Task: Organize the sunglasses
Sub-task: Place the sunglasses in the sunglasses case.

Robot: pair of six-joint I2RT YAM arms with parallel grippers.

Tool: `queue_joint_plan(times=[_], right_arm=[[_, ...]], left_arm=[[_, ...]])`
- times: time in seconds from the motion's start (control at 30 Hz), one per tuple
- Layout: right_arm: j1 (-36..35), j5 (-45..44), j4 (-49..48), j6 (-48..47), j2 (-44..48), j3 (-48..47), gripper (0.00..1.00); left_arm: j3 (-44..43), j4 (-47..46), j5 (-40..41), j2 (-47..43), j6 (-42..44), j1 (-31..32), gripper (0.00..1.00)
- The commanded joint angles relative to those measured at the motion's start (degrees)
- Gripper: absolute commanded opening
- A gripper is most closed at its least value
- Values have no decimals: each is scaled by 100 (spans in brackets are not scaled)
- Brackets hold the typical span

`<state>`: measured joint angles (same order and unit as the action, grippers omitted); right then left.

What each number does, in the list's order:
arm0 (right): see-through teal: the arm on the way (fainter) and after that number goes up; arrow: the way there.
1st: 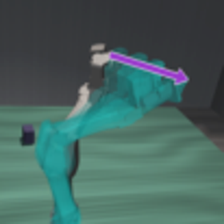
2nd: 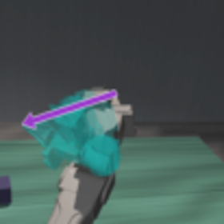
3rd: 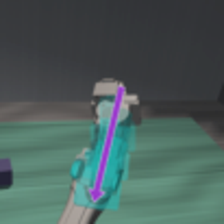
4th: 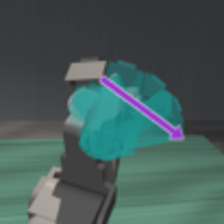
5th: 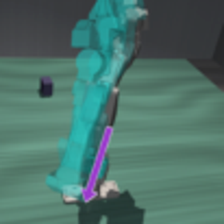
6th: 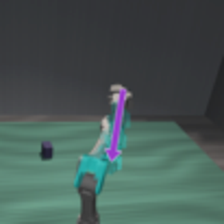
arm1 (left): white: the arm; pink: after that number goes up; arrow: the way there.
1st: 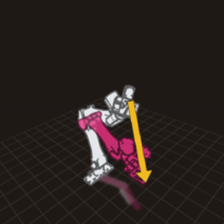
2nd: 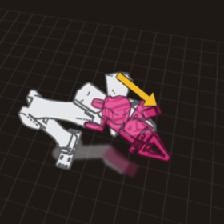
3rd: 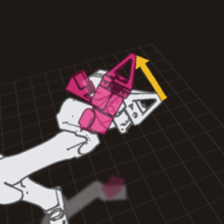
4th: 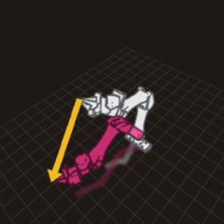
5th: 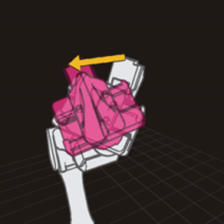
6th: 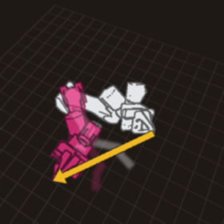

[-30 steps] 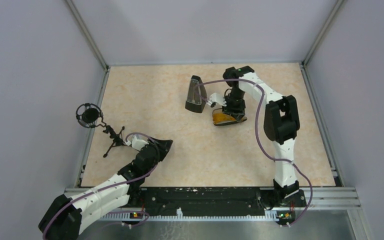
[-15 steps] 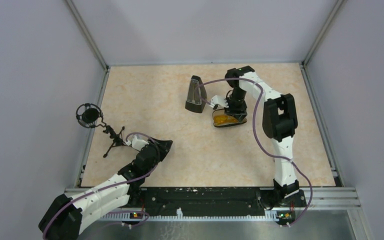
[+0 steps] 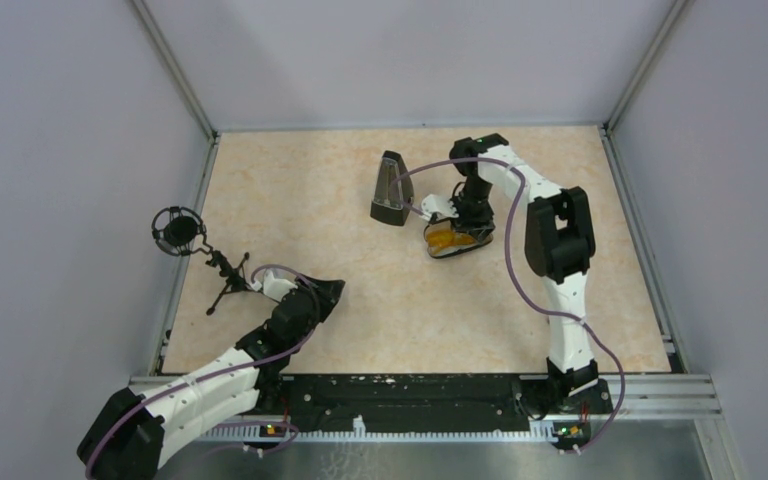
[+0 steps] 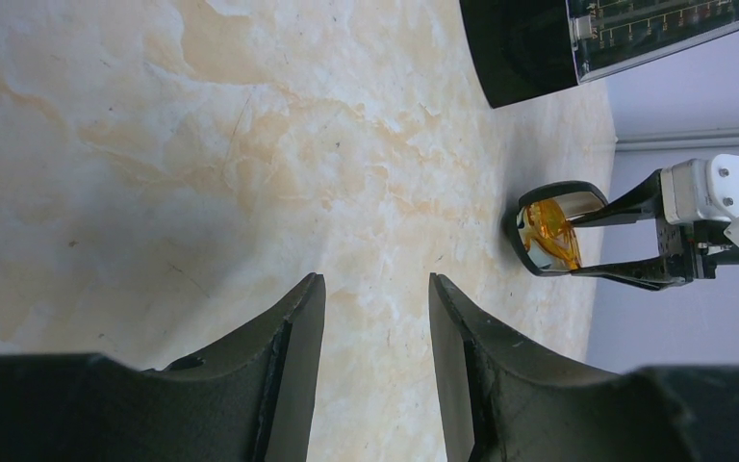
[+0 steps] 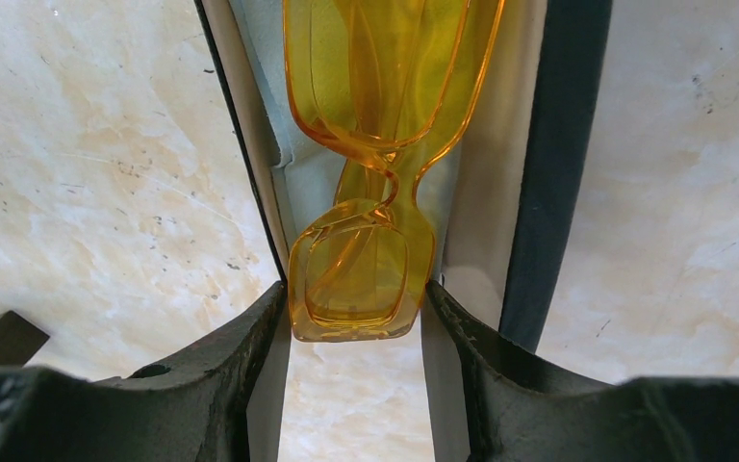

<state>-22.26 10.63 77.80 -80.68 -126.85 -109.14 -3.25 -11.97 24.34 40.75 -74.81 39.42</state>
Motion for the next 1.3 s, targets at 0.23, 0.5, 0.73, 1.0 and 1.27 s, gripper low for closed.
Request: queue_joint_plan(times=[0.23, 0.5, 0.73, 1.0, 1.27], right_arm=[[30, -269, -287, -368, 171, -140, 29], [28, -450, 208, -565, -30, -661, 25], [20, -601, 141, -651, -38, -694, 22], [-68, -411, 340, -712, -304, -999, 22], [-145, -224, 687, -675, -671, -1449, 25]], left_arm=[[-18, -81, 96, -105, 107, -13, 51], [26, -74, 106, -161, 94, -9, 51], [104, -130, 107, -173, 76, -13, 51], [122, -95, 108, -203, 80, -11, 52], [145, -78, 100, -215, 72, -13, 52]])
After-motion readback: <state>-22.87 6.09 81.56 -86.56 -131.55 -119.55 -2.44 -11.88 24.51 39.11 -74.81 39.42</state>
